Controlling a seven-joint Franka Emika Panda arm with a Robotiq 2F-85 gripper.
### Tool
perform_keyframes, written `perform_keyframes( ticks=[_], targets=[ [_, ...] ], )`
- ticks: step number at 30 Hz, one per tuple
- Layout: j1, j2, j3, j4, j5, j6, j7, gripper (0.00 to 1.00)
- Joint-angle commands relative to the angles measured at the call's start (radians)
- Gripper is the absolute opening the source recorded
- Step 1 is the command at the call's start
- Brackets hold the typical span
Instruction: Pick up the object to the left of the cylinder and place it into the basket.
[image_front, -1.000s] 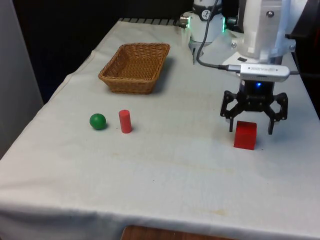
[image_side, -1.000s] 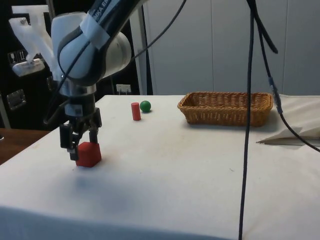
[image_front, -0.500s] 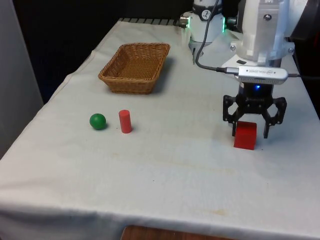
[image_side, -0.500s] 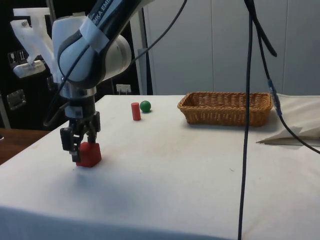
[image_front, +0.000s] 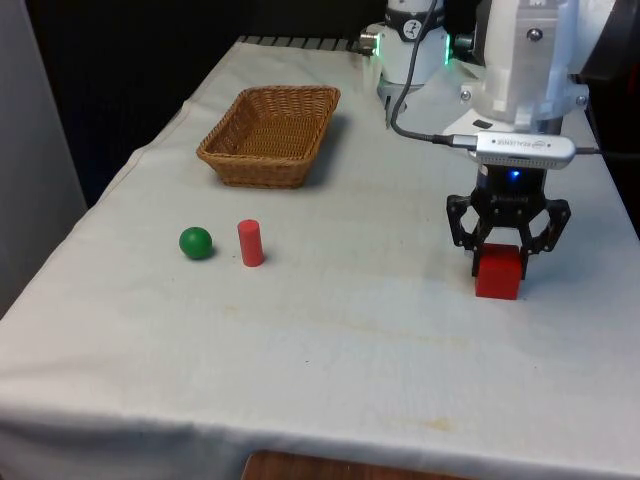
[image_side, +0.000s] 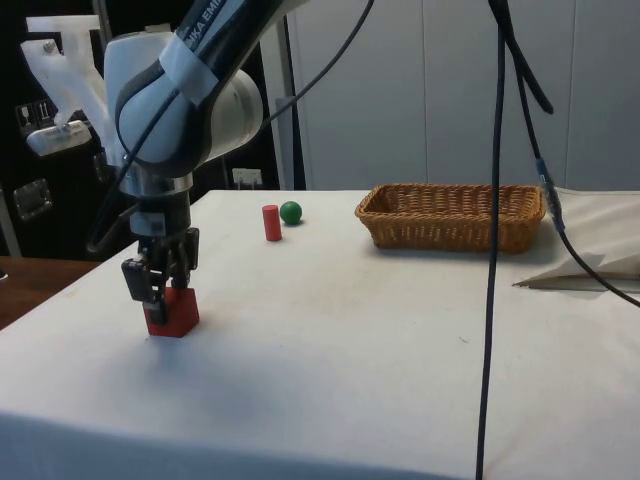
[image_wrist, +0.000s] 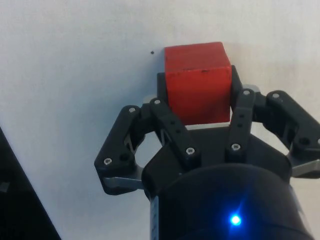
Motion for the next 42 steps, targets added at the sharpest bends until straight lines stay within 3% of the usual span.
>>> perform_keyframes(
  ticks=[1, 10, 19, 20, 23, 29, 30, 33, 38, 40, 42],
  targets=[
    [0.001, -0.007, -0.002, -0.005, -0.001, -0.001, 0.0, 0.0],
    [0.001, -0.033, -0.011, -0.027, -0.002, -0.009, -0.008, 0.0],
    [0.006, -0.117, -0.026, -0.119, -0.014, -0.006, -0.029, 0.0],
    [0.001, -0.109, -0.02, -0.11, -0.008, -0.009, -0.031, 0.0],
    [0.008, -0.148, -0.032, -0.154, -0.015, -0.004, -0.039, 0.0],
    [0.006, -0.211, -0.04, -0.223, -0.03, 0.0, -0.052, 0.0],
    [0.001, -0.197, -0.033, -0.206, -0.024, -0.007, -0.05, 0.0],
    [0.007, -0.239, -0.046, -0.253, -0.04, 0.001, -0.055, 0.0],
    [0.007, -0.297, -0.057, -0.315, -0.063, 0.004, -0.06, 0.0],
    [0.001, -0.297, -0.051, -0.314, -0.061, -0.004, -0.062, 0.0],
    [0.007, -0.323, -0.063, -0.345, -0.078, 0.007, -0.06, 0.0]
  ],
)
